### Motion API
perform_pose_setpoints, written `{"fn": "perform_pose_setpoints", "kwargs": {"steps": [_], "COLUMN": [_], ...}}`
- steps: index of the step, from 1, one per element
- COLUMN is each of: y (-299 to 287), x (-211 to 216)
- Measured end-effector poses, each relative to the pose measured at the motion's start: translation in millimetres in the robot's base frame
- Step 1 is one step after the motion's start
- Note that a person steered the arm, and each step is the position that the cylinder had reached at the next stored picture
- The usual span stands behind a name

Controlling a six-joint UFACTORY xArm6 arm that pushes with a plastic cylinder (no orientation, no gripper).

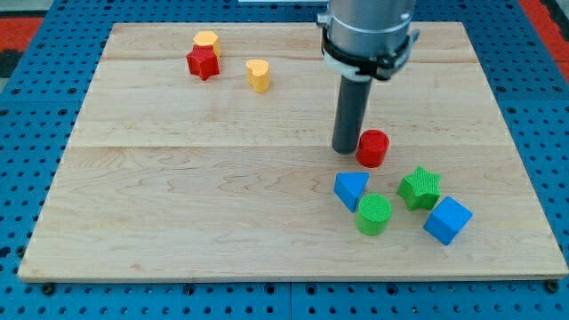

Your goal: Push the heart in between the triangle and red circle

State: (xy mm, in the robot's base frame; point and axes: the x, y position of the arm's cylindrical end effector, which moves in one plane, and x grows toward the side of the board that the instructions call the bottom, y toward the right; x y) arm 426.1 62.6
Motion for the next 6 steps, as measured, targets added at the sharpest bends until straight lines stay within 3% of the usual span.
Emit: {"fn": "perform_pose_setpoints", "kwargs": {"steps": [1, 2, 3, 4, 5, 6], "y": [17.5, 39.5, 30.7, 18.7, -53.2, -112.5], "x": [-10.9, 44.2, 10.8, -87.9, -167.0, -148.6]}}
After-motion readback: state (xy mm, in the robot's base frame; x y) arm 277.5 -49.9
